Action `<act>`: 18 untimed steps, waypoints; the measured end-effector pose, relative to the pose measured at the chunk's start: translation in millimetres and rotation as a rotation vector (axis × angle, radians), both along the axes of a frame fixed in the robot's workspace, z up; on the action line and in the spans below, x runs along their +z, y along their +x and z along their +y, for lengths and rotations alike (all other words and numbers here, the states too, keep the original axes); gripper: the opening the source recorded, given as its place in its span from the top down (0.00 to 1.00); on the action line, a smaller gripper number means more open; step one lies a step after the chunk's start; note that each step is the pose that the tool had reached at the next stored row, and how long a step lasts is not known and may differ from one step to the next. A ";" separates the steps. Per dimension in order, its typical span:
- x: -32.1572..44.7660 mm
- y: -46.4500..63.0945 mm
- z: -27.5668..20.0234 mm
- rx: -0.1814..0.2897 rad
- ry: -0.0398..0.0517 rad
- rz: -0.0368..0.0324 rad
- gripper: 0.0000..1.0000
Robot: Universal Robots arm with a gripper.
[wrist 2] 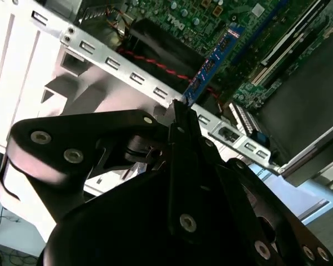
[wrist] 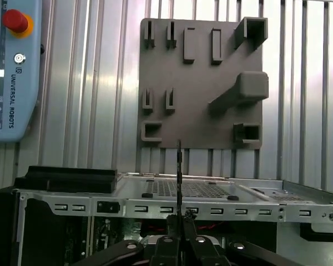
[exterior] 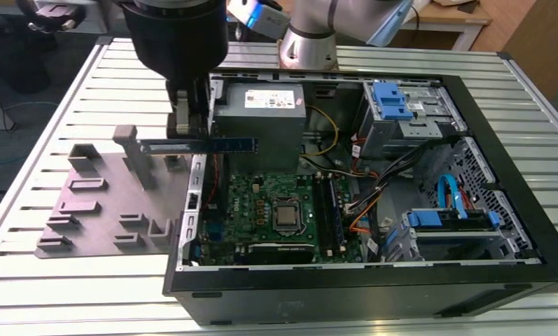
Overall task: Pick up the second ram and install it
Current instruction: 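Pick up the second ram and move it above second insertion slot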
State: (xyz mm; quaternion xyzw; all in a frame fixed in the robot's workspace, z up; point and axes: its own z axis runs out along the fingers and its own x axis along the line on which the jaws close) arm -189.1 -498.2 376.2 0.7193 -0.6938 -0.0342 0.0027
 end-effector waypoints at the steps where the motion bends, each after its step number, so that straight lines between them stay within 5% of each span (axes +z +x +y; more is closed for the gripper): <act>1: 0.0 2.6 0.0 0.000 0.0000 0.0002 0.89; 18: -0.3 54.7 0.0 0.000 0.0000 0.0067 0.89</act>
